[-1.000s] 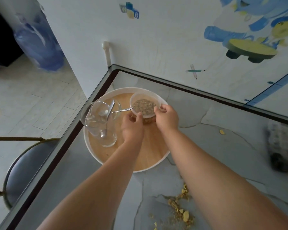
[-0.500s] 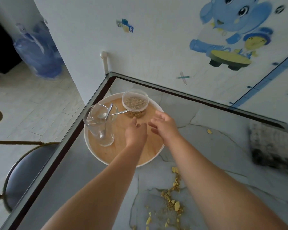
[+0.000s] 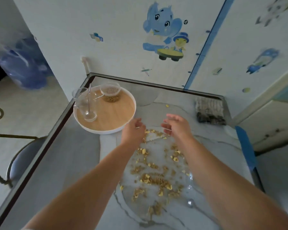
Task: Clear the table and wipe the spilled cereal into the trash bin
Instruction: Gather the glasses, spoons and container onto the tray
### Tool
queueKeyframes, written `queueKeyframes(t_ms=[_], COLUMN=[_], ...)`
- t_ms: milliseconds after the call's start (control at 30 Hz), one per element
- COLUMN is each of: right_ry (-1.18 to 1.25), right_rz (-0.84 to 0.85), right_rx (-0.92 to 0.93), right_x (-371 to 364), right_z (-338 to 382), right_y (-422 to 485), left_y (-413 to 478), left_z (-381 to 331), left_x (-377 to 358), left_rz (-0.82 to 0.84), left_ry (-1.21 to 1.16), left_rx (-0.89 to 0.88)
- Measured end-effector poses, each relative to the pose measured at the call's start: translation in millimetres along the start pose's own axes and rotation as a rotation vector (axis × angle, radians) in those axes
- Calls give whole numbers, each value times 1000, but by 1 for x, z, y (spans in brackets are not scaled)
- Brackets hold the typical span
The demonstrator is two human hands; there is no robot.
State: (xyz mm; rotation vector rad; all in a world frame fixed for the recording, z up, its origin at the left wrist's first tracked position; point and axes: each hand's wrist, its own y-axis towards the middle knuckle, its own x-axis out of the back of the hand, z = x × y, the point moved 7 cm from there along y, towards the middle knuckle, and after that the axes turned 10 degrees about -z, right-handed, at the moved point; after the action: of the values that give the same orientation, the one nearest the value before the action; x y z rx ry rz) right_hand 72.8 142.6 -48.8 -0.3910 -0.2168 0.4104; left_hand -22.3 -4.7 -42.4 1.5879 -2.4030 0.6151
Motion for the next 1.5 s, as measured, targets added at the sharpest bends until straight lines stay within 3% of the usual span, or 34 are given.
queueKeyframes(t_ms=[200, 400, 500, 633, 800, 1033, 1300, 1500], right_ry=[16, 25, -111, -521, -732, -1068, -1201, -1227], right_rz=[-77, -329, -449, -539, -514, -322, -215, -80], right_rx=[67, 32, -9, -46, -49, 27, 112, 204], right_x=[96, 185, 207, 226, 245, 246, 245, 243], right_z=[-14, -58, -98, -144, -172, -199, -211, -211], right_y=[-59, -114, -131, -151, -145, -119, -107, -103], left_y=[-77, -116, -126, -131, -138, -150, -155, -152], left_z=[17, 30, 39, 60, 76, 97, 111, 108], left_x=[-22, -36, -42, -51, -75, -129, -158, -172], left_rz=[188, 357, 431, 458, 480, 482, 422, 429], left_ry=[22, 155, 161, 177, 233, 278, 289, 387], left_rx=[-65, -176, -193, -174, -139, -44, 75, 33])
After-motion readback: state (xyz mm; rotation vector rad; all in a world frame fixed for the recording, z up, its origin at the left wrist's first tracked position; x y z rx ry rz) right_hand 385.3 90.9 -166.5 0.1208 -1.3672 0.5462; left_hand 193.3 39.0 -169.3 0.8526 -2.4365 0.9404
